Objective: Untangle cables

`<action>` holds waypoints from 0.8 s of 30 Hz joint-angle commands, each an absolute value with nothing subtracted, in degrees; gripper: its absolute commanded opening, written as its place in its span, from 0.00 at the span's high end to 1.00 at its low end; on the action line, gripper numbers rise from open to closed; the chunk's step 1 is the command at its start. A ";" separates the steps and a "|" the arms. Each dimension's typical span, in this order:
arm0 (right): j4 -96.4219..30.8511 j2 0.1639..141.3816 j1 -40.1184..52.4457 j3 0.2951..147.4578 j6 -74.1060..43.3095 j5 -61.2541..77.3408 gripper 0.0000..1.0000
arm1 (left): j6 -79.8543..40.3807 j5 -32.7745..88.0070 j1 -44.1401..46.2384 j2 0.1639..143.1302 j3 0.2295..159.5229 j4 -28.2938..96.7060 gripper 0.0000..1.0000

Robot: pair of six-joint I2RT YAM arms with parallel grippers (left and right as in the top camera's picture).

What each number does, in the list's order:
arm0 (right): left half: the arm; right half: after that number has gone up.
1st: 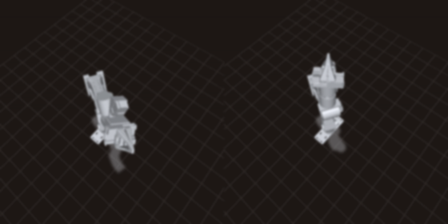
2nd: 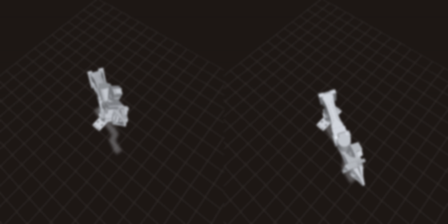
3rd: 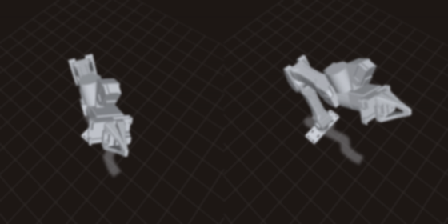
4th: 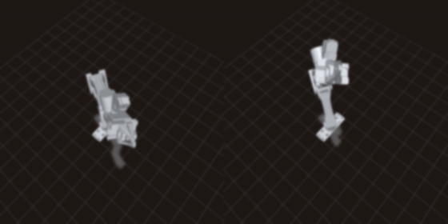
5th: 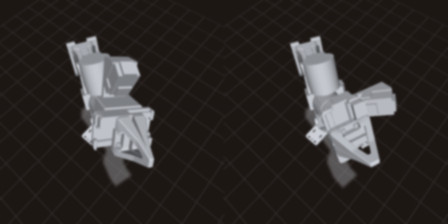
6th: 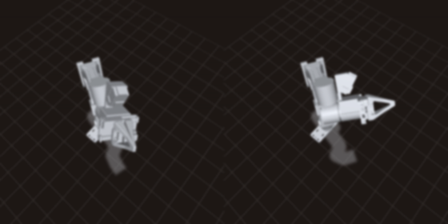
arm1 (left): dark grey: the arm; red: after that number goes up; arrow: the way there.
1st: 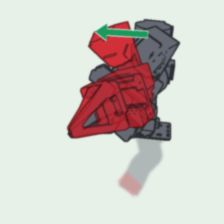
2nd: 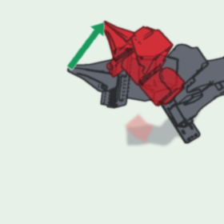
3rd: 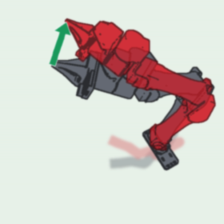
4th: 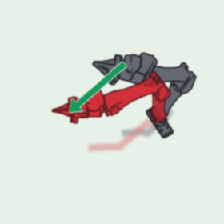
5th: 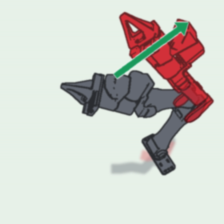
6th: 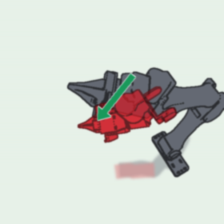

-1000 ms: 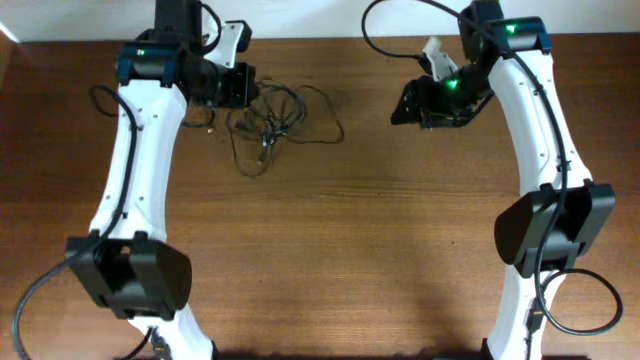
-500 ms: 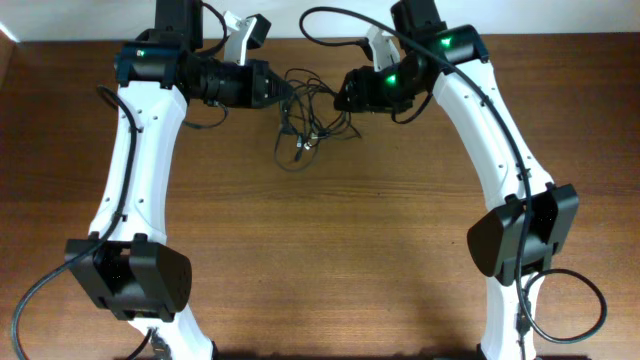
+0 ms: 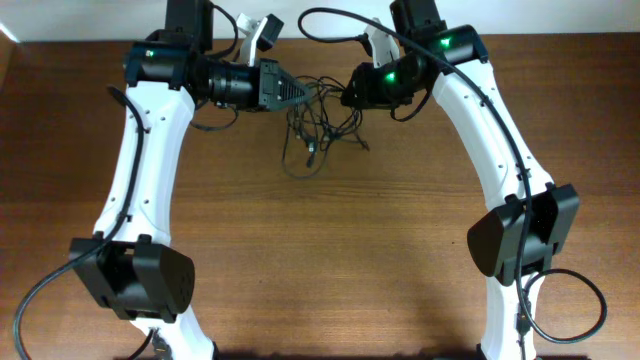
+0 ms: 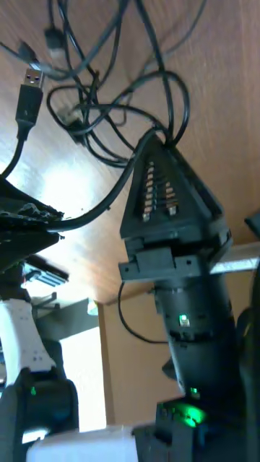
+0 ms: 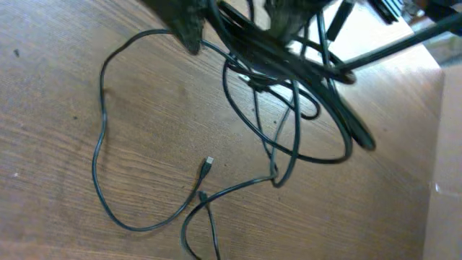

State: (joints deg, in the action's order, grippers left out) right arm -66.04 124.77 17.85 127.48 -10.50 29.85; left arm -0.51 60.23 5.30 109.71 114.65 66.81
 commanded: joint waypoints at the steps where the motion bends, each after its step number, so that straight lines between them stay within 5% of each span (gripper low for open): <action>1: -66.15 123.26 17.98 127.50 -9.65 29.28 0.86 | -0.91 65.82 5.34 108.62 115.33 66.96 1.00; 3: -66.24 123.26 17.80 127.50 -9.26 29.28 0.96 | -0.86 65.32 5.37 108.62 115.33 67.18 1.00; 16: -81.69 118.63 7.66 127.61 -8.14 28.21 0.96 | -0.89 12.29 5.37 108.71 115.20 70.35 1.00; 24: -84.31 118.65 7.03 127.61 -7.55 19.16 0.96 | -0.86 7.03 5.32 108.73 115.11 70.83 1.00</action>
State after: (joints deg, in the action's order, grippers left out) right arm -82.35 119.83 12.21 127.55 -7.81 35.24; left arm -0.47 22.46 9.37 109.71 114.65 70.70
